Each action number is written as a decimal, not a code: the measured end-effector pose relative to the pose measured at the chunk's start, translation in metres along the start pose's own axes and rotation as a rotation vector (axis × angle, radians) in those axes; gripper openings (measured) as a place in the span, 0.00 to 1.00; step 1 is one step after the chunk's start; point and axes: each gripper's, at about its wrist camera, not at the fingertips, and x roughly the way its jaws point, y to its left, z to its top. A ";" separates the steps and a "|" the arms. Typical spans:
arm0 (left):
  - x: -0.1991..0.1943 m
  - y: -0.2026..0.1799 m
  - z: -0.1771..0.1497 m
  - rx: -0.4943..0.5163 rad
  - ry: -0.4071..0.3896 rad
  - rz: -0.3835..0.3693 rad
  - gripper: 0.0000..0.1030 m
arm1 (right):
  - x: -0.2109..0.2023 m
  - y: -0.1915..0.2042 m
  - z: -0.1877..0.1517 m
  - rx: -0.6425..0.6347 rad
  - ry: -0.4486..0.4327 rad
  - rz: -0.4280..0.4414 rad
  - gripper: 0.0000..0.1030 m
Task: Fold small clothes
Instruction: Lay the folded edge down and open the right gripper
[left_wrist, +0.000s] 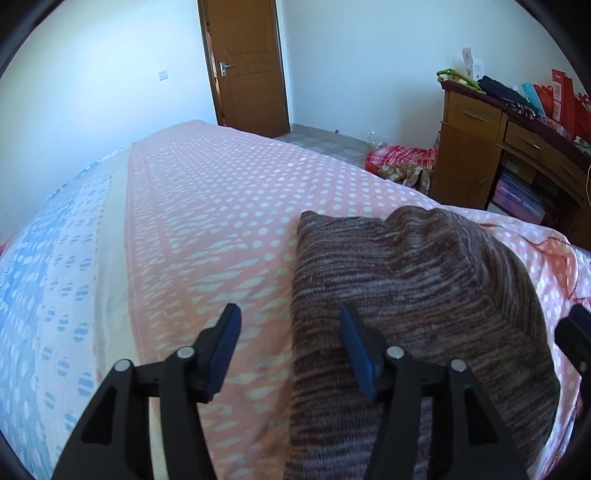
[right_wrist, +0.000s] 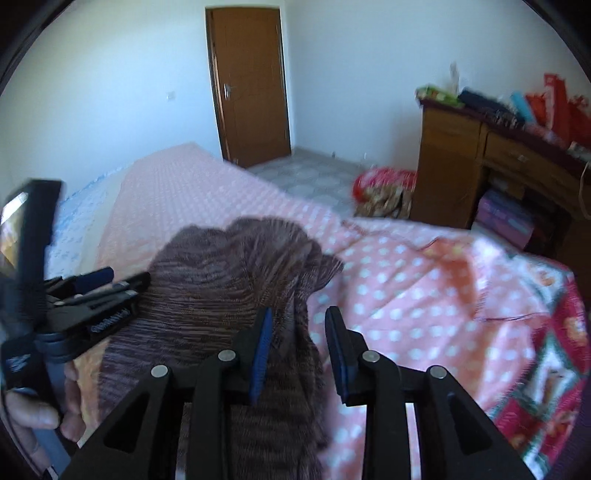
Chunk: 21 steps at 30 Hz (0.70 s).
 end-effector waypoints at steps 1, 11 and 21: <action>0.003 -0.002 0.001 0.001 0.003 0.000 0.59 | -0.002 0.002 0.001 -0.015 0.003 0.019 0.29; -0.003 -0.011 -0.007 0.011 0.010 0.002 0.70 | 0.013 0.008 -0.040 -0.071 0.187 0.079 0.25; 0.000 -0.010 -0.021 -0.034 0.029 -0.061 0.71 | -0.001 -0.010 0.002 -0.023 0.120 0.176 0.37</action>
